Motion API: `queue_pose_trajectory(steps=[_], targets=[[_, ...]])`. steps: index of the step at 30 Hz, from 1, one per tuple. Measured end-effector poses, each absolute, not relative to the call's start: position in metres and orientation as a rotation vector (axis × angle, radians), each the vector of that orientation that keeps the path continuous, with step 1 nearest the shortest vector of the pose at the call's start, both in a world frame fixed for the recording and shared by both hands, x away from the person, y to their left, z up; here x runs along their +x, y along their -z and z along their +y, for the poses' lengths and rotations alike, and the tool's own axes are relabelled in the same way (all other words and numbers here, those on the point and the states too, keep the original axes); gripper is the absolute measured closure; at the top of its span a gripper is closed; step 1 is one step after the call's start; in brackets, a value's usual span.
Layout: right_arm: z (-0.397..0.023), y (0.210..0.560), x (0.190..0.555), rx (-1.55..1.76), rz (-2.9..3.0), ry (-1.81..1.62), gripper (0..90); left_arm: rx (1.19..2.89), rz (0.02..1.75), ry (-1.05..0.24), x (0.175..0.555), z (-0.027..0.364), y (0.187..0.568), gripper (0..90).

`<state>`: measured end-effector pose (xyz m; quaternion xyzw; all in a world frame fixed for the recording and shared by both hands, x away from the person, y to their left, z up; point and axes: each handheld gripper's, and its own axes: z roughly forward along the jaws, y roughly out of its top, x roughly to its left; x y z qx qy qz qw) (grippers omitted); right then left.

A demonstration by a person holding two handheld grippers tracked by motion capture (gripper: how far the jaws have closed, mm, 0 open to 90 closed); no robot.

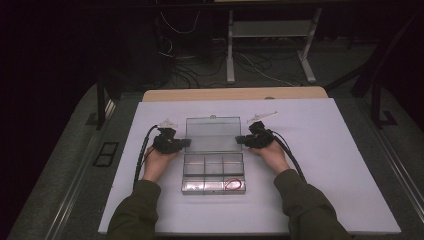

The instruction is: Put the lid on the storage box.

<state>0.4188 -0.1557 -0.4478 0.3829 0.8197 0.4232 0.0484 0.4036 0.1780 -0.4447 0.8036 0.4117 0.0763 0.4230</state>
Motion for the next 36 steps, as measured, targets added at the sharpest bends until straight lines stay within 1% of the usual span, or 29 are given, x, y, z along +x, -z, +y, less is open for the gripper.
queue_pose_trajectory(steps=[32, 36], targets=[[-0.161, 0.418, 0.408, 1.067, 2.398, -1.499, 89.3, 1.878, 0.971, -0.277, 0.392, 0.183, 0.417, 88.4], [-0.161, 0.415, 0.407, 1.060, 2.393, -1.513, 89.3, 1.892, 0.968, -0.298, 0.390, 0.184, 0.415, 86.4]])
